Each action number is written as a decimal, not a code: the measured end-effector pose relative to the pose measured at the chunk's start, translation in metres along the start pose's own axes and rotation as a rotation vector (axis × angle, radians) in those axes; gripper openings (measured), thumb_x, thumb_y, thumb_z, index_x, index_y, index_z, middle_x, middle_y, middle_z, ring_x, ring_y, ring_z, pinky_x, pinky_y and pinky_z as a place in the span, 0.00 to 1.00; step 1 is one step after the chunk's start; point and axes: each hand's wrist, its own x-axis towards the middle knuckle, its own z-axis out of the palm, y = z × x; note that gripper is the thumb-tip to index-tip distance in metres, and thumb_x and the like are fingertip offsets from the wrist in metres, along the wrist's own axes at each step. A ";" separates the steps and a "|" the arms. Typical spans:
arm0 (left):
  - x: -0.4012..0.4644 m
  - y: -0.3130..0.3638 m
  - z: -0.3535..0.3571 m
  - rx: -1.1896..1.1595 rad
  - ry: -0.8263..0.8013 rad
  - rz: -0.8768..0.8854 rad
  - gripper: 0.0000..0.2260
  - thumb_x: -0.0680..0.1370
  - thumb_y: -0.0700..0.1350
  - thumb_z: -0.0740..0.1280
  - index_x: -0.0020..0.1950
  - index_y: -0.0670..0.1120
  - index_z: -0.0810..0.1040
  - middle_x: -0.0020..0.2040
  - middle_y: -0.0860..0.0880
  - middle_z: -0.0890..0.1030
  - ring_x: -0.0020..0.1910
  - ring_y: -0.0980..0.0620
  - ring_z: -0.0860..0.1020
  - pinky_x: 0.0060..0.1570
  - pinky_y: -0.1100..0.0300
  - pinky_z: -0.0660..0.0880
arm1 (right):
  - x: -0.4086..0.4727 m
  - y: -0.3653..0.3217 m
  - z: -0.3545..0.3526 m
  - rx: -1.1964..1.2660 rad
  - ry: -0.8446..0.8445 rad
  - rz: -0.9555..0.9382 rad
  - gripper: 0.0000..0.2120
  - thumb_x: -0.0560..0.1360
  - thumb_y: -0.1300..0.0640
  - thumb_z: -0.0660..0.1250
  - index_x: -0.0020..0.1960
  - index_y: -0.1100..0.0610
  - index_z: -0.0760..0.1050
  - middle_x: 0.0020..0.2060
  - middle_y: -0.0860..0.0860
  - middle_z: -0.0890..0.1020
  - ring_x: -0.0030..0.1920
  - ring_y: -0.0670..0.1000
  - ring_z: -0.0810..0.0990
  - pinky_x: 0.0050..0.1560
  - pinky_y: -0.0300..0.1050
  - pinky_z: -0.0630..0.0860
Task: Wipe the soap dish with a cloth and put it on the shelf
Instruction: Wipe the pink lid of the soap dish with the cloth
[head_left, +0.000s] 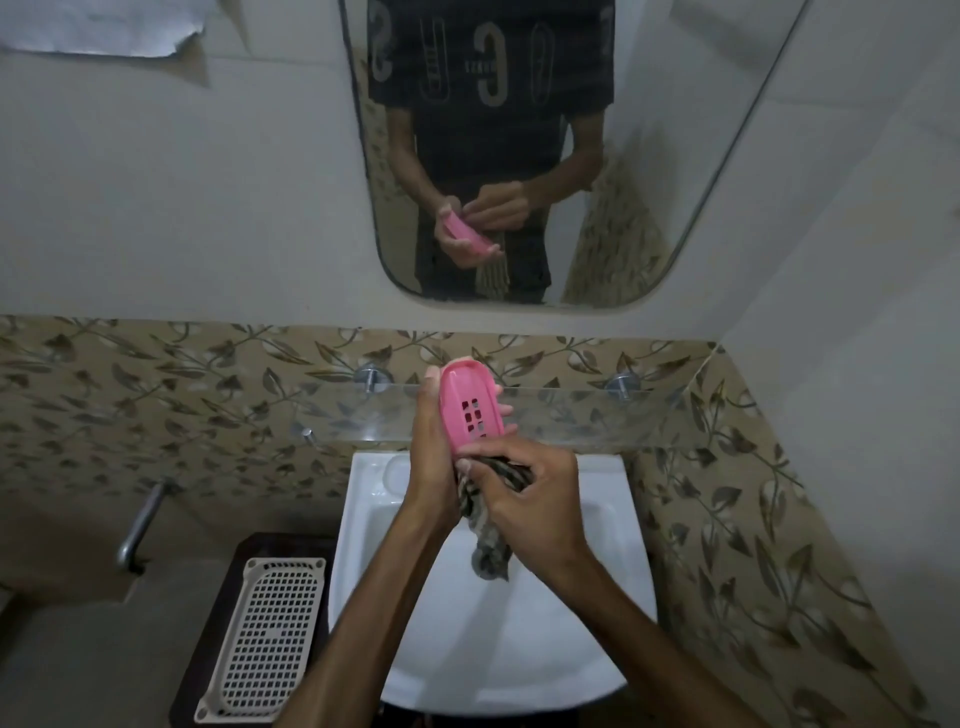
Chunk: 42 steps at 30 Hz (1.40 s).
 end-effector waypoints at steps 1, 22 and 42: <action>-0.002 0.000 0.001 -0.014 -0.002 0.000 0.35 0.81 0.70 0.54 0.59 0.41 0.84 0.50 0.38 0.87 0.49 0.41 0.86 0.48 0.51 0.84 | 0.002 -0.004 0.003 0.013 0.032 0.015 0.12 0.72 0.64 0.78 0.52 0.51 0.87 0.46 0.40 0.87 0.48 0.39 0.86 0.55 0.37 0.83; -0.001 -0.003 0.009 -0.055 0.099 0.073 0.27 0.82 0.65 0.58 0.63 0.44 0.83 0.59 0.38 0.85 0.60 0.40 0.84 0.64 0.41 0.79 | 0.043 -0.006 0.021 -0.094 0.124 0.018 0.07 0.73 0.61 0.77 0.50 0.54 0.85 0.47 0.47 0.84 0.48 0.40 0.83 0.53 0.34 0.81; 0.015 -0.015 -0.003 0.369 0.083 0.394 0.15 0.86 0.53 0.55 0.62 0.59 0.81 0.55 0.50 0.87 0.53 0.58 0.85 0.49 0.65 0.81 | 0.038 0.003 0.024 0.153 0.204 0.110 0.11 0.77 0.63 0.74 0.49 0.47 0.84 0.47 0.45 0.86 0.49 0.42 0.86 0.49 0.31 0.80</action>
